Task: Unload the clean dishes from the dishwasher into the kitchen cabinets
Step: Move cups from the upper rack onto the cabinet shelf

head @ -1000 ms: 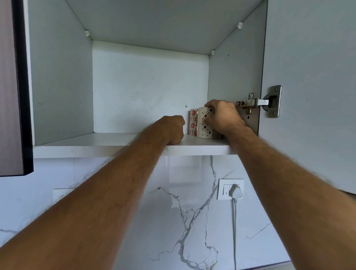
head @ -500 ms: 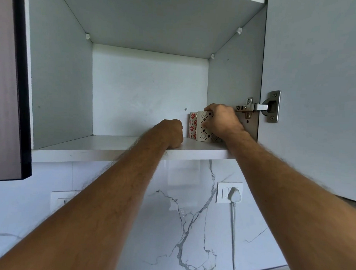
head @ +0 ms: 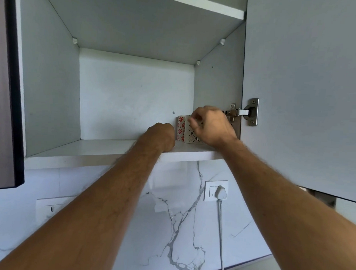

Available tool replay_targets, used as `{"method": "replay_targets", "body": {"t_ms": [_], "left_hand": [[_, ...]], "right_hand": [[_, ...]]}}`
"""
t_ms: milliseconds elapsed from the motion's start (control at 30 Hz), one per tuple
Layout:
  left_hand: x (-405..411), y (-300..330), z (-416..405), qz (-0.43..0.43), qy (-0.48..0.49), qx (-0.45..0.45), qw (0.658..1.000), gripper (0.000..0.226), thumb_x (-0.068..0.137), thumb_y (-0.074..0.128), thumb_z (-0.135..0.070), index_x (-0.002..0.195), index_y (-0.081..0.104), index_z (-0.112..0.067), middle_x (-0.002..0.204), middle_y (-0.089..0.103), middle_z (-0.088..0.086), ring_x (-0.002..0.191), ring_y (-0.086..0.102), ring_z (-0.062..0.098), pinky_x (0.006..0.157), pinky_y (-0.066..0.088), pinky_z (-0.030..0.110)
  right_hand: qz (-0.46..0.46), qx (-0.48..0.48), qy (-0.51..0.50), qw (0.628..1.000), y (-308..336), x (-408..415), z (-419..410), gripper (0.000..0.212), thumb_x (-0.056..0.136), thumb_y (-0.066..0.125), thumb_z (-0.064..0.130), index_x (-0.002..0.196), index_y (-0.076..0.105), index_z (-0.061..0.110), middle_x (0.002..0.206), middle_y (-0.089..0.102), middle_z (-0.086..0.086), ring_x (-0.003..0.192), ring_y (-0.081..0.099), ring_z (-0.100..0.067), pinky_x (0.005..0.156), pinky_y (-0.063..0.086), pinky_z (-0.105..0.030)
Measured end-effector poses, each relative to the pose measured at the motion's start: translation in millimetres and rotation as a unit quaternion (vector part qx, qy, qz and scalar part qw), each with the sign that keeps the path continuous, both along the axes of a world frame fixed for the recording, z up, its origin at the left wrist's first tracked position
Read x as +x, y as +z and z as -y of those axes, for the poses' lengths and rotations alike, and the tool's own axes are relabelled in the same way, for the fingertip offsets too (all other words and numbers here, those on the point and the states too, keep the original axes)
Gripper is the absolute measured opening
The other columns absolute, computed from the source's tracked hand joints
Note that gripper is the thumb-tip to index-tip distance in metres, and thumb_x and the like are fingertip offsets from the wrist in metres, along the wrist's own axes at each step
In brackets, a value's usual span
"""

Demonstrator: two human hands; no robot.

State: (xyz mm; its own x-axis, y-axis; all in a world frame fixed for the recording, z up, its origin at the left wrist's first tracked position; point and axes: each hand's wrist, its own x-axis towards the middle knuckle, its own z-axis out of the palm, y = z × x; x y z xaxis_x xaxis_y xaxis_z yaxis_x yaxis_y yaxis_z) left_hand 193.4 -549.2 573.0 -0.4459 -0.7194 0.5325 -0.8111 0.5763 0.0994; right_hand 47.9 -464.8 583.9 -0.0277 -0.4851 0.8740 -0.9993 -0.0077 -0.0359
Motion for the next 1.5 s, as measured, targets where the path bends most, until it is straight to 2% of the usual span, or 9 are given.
{"method": "replay_targets", "body": {"t_ms": [67,133,300,500,667,1000,1100,1200,1500], "left_hand": [[0,0,0,0.007,-0.007,-0.010,1.000,0.037,0.092,0.058,-0.022,0.128,0.058,-0.013,0.131,0.058,0.010,0.120,0.055,0.030,0.092,0.045,0.035],[0,-1,-3,0.010,-0.009,-0.016,1.000,0.036,0.093,0.057,-0.022,0.127,0.059,-0.012,0.129,0.059,0.010,0.118,0.056,0.030,0.089,0.045,0.034],[14,1,-33,-0.050,-0.013,-0.051,0.997,0.033,0.090,0.061,-0.024,0.122,0.064,-0.018,0.122,0.063,0.013,0.111,0.061,0.034,0.093,0.050,0.039],[42,-36,-105,-0.173,-0.078,-0.218,0.957,0.023,0.089,0.054,-0.024,0.105,0.070,-0.024,0.095,0.071,0.003,0.095,0.062,0.031,0.077,0.050,0.040],[48,-94,-165,-0.214,-0.082,-0.280,0.932,0.021,0.082,0.056,-0.020,0.096,0.072,-0.021,0.085,0.071,-0.001,0.090,0.060,0.027,0.070,0.048,0.035],[33,-233,-278,-0.116,-0.028,-0.046,0.992,0.031,0.088,0.055,-0.026,0.114,0.070,-0.020,0.110,0.071,0.001,0.106,0.058,0.023,0.087,0.048,0.032],[35,-285,-309,-0.076,-0.020,0.010,0.997,0.033,0.090,0.055,-0.028,0.118,0.070,-0.020,0.136,0.060,0.003,0.131,0.047,0.021,0.105,0.042,0.035],[41,-335,-336,-0.033,-0.033,0.072,0.996,0.039,0.094,0.049,-0.030,0.129,0.064,-0.020,0.155,0.038,0.004,0.147,0.024,0.022,0.118,0.026,0.038],[58,-440,-402,0.017,-0.120,0.191,0.974,0.048,0.098,0.049,-0.033,0.144,0.048,-0.019,0.160,0.029,0.002,0.151,0.014,0.016,0.120,0.020,0.035]], "right_hand": [[-0.021,-0.017,-0.028,0.999,-8,6,-10,0.033,0.097,0.050,0.042,0.091,0.069,0.015,0.086,0.071,-0.008,0.081,0.065,-0.031,0.073,0.055,-0.038],[-0.021,-0.027,-0.055,0.998,-16,9,-20,0.037,0.098,0.046,0.043,0.090,0.068,0.015,0.081,0.071,-0.011,0.075,0.065,-0.036,0.070,0.055,-0.041],[0.016,-0.010,-0.070,0.997,-36,17,-52,0.035,0.098,0.045,0.041,0.095,0.066,0.014,0.085,0.070,-0.013,0.075,0.064,-0.036,0.069,0.056,-0.042],[0.054,-0.047,-0.065,0.995,-75,24,-98,0.032,0.097,0.050,0.036,0.086,0.065,0.010,0.081,0.067,-0.011,0.071,0.060,-0.033,0.059,0.046,-0.033],[0.158,0.004,-0.041,0.987,-121,25,-144,0.032,0.096,0.052,0.042,0.089,0.069,0.016,0.091,0.071,-0.005,0.083,0.064,-0.029,0.069,0.048,-0.032],[0.264,0.124,-0.038,0.956,-254,9,-245,0.035,0.095,0.051,0.047,0.098,0.071,0.018,0.105,0.071,-0.004,0.094,0.065,-0.025,0.077,0.048,-0.030],[0.293,0.165,-0.053,0.940,-300,14,-281,0.035,0.094,0.051,0.050,0.098,0.071,0.022,0.105,0.071,-0.004,0.092,0.066,-0.024,0.073,0.045,-0.028],[0.327,0.196,-0.080,0.921,-343,22,-321,0.036,0.092,0.052,0.052,0.096,0.071,0.022,0.105,0.072,-0.006,0.089,0.068,-0.026,0.077,0.051,-0.030],[0.350,0.302,-0.186,0.867,-441,46,-438,0.038,0.095,0.054,0.051,0.102,0.072,0.017,0.106,0.069,-0.005,0.083,0.068,-0.023,0.079,0.057,-0.036]]}}
